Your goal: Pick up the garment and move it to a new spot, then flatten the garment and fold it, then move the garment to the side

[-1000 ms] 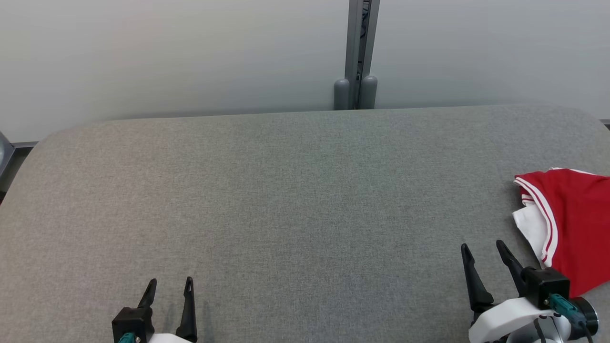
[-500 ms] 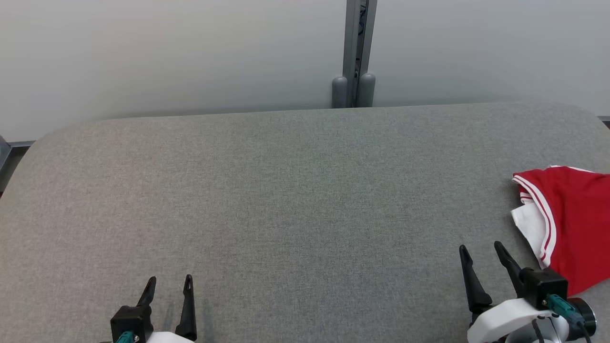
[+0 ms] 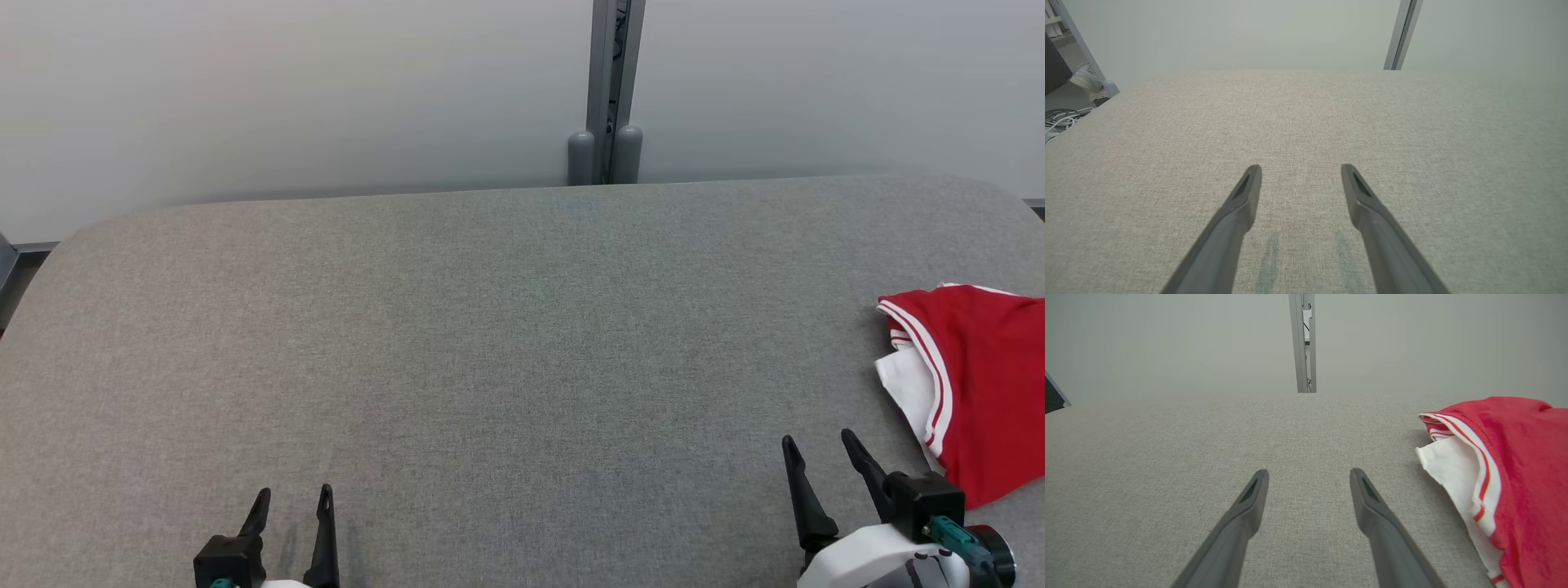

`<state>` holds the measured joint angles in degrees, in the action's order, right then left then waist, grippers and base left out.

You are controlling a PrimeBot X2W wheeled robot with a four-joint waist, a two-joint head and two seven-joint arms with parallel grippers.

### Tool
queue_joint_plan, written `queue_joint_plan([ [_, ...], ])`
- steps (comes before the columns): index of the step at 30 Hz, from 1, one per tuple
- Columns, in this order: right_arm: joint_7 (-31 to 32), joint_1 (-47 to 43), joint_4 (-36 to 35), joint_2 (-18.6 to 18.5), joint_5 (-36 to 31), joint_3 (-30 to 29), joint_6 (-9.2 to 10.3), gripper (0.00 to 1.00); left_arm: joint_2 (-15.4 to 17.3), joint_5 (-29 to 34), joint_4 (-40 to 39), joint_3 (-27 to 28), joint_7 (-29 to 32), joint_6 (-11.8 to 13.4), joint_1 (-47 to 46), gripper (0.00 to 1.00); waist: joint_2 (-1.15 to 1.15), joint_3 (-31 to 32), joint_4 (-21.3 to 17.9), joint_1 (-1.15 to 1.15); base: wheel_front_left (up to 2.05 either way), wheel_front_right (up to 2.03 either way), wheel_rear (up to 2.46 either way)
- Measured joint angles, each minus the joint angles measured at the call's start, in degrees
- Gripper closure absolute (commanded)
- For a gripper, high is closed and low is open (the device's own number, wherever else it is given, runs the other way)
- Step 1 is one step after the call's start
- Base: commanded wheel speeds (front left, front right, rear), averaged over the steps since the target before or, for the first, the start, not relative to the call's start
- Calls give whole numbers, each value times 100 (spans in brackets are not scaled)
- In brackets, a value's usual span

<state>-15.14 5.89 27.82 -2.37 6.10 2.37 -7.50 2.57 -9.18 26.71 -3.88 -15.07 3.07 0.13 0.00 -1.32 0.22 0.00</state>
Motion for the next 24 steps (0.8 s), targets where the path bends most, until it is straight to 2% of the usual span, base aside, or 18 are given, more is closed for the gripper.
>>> queue_joint_plan([
  [3, 0, 1, 0, 0, 1, -1, 0, 0, 1, 0, 0, 1, 0, -1, -1, 0, 0, -1, -1, 0, 0, 0, 0],
  [4, 0, -9, 41, 9, 0, -2, 0, 100, -5, 0, 34, -1, 0, 0, 5, 100, 0, -1, -1, 0, 0, 0, 0],
  [9, 60, -187, 252, 70, 86, -13, 0, 100, -56, -86, 237, 5, 81, -1, 122, 100, 0, 0, -2, 0, 0, 0, 0],
  [24, 458, -177, -55, 64, 1750, -180, 0, 100, -53, -1685, -31, 192, 486, -202, 63, 100, 0, 14, -4, 0, 0, 0, 0],
])
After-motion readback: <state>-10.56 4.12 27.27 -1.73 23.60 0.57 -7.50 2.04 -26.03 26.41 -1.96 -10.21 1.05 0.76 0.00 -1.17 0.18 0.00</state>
